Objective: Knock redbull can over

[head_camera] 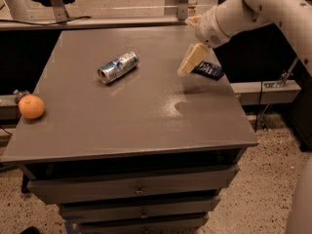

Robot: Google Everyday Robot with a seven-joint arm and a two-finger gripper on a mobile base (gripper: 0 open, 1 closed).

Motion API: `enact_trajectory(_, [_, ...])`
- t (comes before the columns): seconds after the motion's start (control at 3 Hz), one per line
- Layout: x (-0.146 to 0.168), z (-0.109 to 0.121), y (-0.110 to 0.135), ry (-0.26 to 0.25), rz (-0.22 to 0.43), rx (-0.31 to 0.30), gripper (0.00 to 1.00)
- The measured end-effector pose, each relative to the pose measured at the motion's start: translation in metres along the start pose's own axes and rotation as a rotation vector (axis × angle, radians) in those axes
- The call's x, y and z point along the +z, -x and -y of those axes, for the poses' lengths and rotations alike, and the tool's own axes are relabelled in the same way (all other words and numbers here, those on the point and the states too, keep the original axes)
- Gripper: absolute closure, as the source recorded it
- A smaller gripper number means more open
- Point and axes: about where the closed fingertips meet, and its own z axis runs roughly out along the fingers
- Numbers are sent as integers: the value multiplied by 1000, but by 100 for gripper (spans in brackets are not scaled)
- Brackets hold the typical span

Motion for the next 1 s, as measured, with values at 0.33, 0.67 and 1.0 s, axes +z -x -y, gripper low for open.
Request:
enact_trajectory(0.33, [-35, -1, -27, -103, 9, 126, 0])
enact_trajectory(0.67, [-41, 0, -38, -125, 6, 148, 0])
enact_trajectory(1.0, [-41, 0, -38, -125, 6, 148, 0])
